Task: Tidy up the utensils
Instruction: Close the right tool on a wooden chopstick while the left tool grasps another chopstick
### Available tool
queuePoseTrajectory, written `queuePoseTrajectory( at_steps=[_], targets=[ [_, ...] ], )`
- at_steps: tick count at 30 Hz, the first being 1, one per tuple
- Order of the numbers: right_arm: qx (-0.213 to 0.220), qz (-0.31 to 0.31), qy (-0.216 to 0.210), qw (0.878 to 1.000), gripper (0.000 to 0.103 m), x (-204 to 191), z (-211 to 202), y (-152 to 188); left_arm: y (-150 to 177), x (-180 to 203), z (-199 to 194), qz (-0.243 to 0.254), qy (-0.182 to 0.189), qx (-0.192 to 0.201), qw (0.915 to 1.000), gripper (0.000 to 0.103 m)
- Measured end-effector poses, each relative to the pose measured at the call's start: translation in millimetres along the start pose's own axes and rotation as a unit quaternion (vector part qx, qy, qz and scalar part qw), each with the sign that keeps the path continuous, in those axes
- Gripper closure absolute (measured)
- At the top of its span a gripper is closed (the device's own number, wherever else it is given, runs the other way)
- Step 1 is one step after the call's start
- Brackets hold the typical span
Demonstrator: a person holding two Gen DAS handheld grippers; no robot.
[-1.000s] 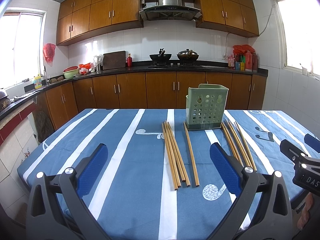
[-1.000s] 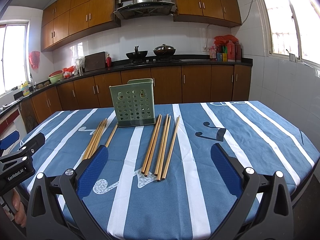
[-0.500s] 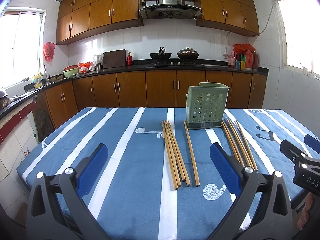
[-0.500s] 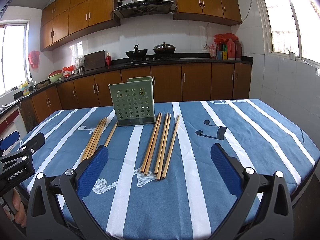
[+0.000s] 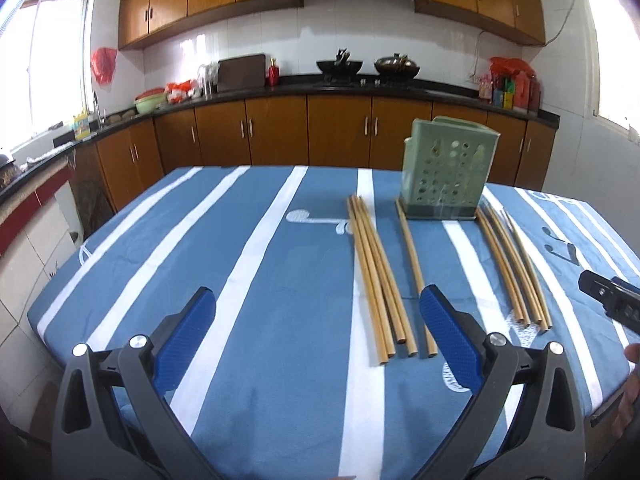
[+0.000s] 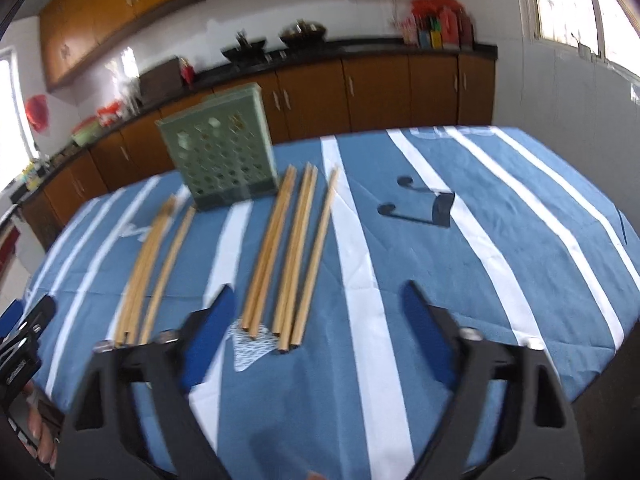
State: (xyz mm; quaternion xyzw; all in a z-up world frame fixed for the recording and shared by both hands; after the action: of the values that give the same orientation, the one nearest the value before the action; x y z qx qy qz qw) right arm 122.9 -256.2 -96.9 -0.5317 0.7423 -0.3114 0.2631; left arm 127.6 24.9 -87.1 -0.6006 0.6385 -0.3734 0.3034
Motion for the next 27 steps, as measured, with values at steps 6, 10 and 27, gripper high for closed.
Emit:
queuePoseTrajectory(
  at_steps=[6,10,27],
  targets=[
    [-0.075,0.009,-0.015,0.997,0.07,-9,46,0,2,-16,17,-0.029,0.011,-0.032,0.999,0.004],
    [-0.097,0.003,-0.012,0.995,0.074,-16,66,1,1,-21,28,-0.037,0.019,-0.046,0.998,0.011],
    [-0.098,-0.004,0.015,0.995,0.095,-1,80,0,19,19,95,-0.023,0.101,-0.158,0.982,0.076]
  ],
)
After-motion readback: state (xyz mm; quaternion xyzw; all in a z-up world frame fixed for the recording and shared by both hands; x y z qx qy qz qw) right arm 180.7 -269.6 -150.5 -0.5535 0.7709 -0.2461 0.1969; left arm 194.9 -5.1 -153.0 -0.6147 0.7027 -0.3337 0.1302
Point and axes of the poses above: each gripper's, at about its wrist camera, not at the fingertips, and z roughly the way its jaws point, x to its right, y to its underside, the point moved 10 cm from there along z, roughly the way its jaws point, and after that the axes turned 9 degrees about y, right-handed, at the moved point
